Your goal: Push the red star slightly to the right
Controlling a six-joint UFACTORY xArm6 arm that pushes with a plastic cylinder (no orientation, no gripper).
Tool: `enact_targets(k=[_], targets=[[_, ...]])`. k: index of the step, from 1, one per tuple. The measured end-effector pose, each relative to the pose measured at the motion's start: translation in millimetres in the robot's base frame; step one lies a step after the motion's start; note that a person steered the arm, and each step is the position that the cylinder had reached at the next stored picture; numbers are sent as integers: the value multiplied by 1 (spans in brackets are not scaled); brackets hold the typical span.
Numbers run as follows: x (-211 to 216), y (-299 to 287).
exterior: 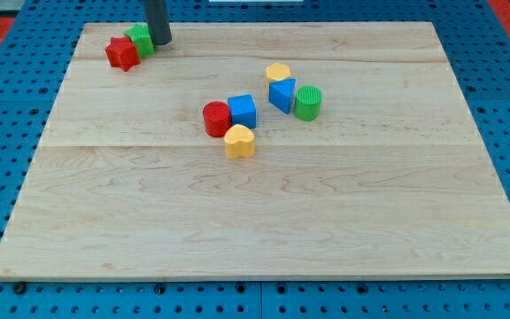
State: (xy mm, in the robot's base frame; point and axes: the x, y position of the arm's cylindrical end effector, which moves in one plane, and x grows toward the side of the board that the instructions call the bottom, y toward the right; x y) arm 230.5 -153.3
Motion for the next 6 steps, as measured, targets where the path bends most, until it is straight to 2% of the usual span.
enact_targets(k=[2, 3, 4, 5, 6], targets=[[-5, -16], [61, 20], [112, -69], [84, -151], [44, -136]])
